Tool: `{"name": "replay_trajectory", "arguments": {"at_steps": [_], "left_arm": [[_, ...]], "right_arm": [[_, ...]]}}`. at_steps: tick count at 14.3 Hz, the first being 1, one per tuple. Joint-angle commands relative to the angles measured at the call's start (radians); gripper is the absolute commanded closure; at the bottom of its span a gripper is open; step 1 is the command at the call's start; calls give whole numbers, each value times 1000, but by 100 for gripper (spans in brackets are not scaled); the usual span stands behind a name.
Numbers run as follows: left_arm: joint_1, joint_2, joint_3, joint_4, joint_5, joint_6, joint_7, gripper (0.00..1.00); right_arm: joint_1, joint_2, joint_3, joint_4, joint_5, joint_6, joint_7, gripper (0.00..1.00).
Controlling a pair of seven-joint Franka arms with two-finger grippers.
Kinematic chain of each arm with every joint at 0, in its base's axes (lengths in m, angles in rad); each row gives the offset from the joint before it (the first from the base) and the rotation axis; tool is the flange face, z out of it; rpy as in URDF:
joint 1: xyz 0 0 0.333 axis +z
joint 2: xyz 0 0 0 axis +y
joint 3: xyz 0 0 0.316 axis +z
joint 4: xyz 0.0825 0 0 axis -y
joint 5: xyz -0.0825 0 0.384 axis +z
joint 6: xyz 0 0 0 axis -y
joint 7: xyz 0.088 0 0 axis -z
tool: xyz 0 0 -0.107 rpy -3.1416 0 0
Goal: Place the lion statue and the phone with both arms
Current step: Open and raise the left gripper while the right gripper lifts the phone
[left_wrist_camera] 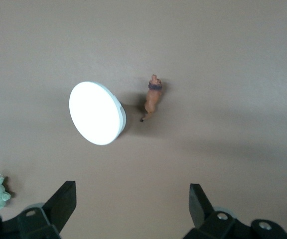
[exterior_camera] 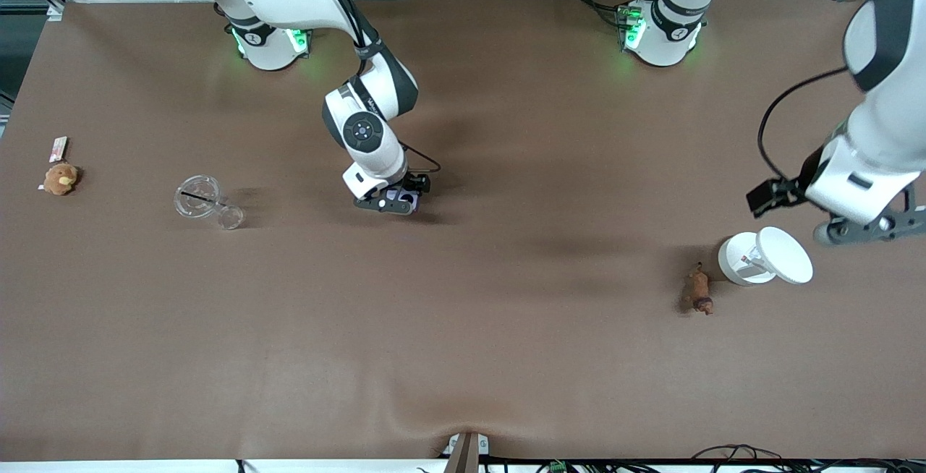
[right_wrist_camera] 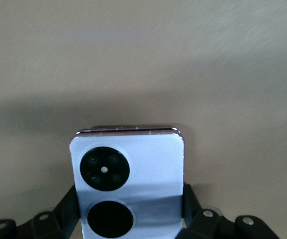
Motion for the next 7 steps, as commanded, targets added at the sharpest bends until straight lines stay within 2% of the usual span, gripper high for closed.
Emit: {"name": "replay_trajectory", "arguments": {"at_steps": [1, 3, 5, 7], "left_arm": [[7, -128, -21, -117, -40, 7, 32, 0], [7, -174, -21, -130, -68, -31, 81, 0], [4, -191, -20, -122, -74, -76, 148, 0], [10, -203, -16, -116, -76, -106, 179, 0]], "right_arm": [[-6, -71, -75, -6, -18, -110, -65, 100], [-15, -103, -114, -11, -18, -170, -91, 100], [-56, -123, -121, -23, -20, -205, -131, 100], [-131, -149, -122, -81, -20, -178, -242, 100]]}}
